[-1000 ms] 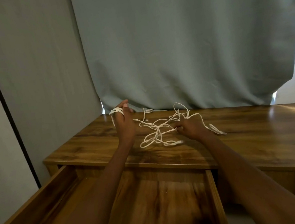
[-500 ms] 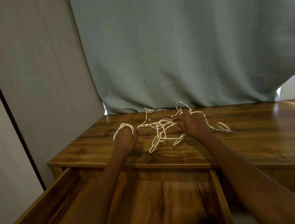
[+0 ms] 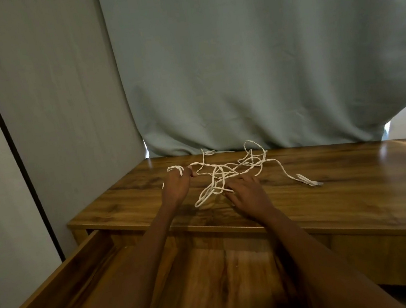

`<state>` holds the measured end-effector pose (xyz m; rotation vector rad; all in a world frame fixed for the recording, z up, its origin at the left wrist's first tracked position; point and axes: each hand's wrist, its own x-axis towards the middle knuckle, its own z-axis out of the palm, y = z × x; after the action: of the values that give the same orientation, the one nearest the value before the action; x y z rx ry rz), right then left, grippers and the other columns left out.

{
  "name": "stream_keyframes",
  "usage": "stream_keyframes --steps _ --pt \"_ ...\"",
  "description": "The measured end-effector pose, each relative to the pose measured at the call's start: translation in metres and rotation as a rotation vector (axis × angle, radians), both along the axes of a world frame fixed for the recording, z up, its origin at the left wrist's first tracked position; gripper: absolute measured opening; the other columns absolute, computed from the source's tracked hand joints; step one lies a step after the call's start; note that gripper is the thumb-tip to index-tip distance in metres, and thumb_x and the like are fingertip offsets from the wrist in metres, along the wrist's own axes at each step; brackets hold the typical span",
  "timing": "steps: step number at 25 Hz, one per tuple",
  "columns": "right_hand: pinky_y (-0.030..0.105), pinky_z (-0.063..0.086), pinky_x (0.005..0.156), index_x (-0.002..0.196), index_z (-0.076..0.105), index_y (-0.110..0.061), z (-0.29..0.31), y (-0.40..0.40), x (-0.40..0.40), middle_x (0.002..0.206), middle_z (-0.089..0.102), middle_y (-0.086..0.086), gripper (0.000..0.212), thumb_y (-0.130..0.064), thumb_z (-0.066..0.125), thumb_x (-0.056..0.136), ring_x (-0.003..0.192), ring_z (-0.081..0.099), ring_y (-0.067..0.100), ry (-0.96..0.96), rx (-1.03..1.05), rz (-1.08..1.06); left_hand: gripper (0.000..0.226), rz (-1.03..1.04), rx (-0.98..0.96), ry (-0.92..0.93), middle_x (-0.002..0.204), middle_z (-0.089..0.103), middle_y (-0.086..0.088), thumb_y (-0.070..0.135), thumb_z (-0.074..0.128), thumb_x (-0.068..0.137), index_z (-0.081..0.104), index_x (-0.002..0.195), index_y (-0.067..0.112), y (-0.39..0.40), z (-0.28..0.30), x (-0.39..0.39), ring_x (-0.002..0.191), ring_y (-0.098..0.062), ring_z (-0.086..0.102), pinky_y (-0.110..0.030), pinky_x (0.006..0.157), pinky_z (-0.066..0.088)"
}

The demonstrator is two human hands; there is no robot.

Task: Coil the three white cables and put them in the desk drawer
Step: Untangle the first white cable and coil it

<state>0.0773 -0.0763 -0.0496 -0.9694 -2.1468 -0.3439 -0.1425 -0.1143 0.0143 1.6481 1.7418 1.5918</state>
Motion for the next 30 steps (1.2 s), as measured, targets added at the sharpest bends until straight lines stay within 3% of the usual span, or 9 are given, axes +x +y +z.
stream_keyframes --steps 7,9,13,16,19,23,26,28,30 --pt "0.019 0.047 0.084 0.107 0.071 -0.026 0.028 -0.007 0.012 0.105 0.068 -0.021 0.019 -0.015 0.058 0.099 0.097 0.061 -0.002 0.549 -0.251 0.237 0.03 0.157 -0.142 0.168 0.077 0.062 -0.004 0.032 0.06 0.086 0.064 0.064 0.013 0.01 -0.021 -0.033 0.078 -0.023 0.063 -0.029 0.064 0.038" --pt "0.018 0.052 0.072 0.108 0.073 -0.017 0.04 -0.004 0.016 0.093 0.072 -0.014 0.021 -0.007 0.057 0.098 0.081 0.066 0.002 0.717 -0.423 0.299 0.028 0.149 -0.187 0.216 0.084 0.062 -0.002 0.032 0.06 0.088 0.065 0.065 0.017 0.011 -0.029 -0.034 0.08 -0.022 0.064 -0.029 0.067 0.04" --pt "0.017 0.045 0.047 0.105 0.07 -0.005 0.053 0.0 0.021 0.055 0.059 -0.002 0.017 -0.003 0.054 0.1 0.044 0.052 0.005 1.019 -0.726 0.402 0.028 0.115 -0.243 0.297 0.092 0.063 0.001 0.032 0.056 0.091 0.075 0.076 0.017 0.012 -0.038 -0.025 0.088 -0.022 0.063 -0.033 0.079 0.047" --pt "0.019 0.052 0.047 0.105 0.069 0.001 0.061 -0.003 0.026 0.062 0.07 -0.003 0.018 0.006 0.057 0.094 0.052 0.065 0.005 1.201 -0.853 0.423 0.029 0.15 -0.274 0.319 0.094 0.064 -0.004 0.03 0.055 0.093 0.075 0.08 0.014 0.012 -0.04 -0.029 0.089 -0.024 0.063 -0.035 0.081 0.047" --pt "0.029 0.059 0.057 0.095 0.073 0.0 0.067 0.0 0.042 0.086 0.077 0.012 0.021 0.012 0.06 0.084 0.074 0.074 0.022 1.259 -0.794 0.372 0.024 0.243 -0.287 0.247 0.089 0.064 -0.009 0.026 0.057 0.091 0.069 0.082 0.008 0.006 -0.047 -0.049 0.084 -0.028 0.063 -0.034 0.074 0.046" --pt "0.011 0.043 0.048 0.104 0.068 0.001 0.076 0.007 0.08 0.052 0.065 -0.01 0.023 0.009 0.052 0.09 0.044 0.058 0.0 1.209 -0.673 0.191 0.02 0.387 -0.39 0.159 0.079 0.062 -0.005 0.028 0.059 0.086 0.064 0.075 0.012 -0.013 -0.062 -0.098 0.078 -0.025 0.064 -0.033 0.068 0.05" --pt "0.015 0.032 0.042 0.119 0.07 -0.004 0.064 0.024 0.101 0.057 0.054 -0.006 0.028 -0.006 0.051 0.099 0.042 0.041 0.004 1.119 -0.658 0.026 0.029 0.387 -0.354 0.084 0.073 0.061 -0.007 0.029 0.059 0.091 0.063 0.072 0.008 -0.016 -0.062 -0.116 0.074 -0.028 0.063 -0.036 0.068 0.051" --pt "0.018 0.033 0.043 0.123 0.067 -0.007 0.054 0.029 0.096 0.066 0.054 -0.001 0.028 -0.014 0.05 0.103 0.048 0.042 0.008 1.244 -0.687 0.034 0.03 0.362 -0.305 0.018 0.07 0.061 -0.009 0.026 0.059 0.09 0.063 0.069 0.005 -0.015 -0.055 -0.113 0.075 -0.032 0.062 -0.036 0.066 0.048" --pt "0.02 0.044 0.05 0.116 0.07 -0.011 0.05 0.024 0.08 0.076 0.064 0.0 0.024 -0.023 0.053 0.103 0.052 0.057 0.007 1.415 -0.667 0.12 0.023 0.277 -0.286 -0.036 0.069 0.06 -0.007 0.021 0.064 0.084 0.066 0.065 0.009 -0.015 -0.041 -0.099 0.074 -0.029 0.061 -0.033 0.061 0.043"
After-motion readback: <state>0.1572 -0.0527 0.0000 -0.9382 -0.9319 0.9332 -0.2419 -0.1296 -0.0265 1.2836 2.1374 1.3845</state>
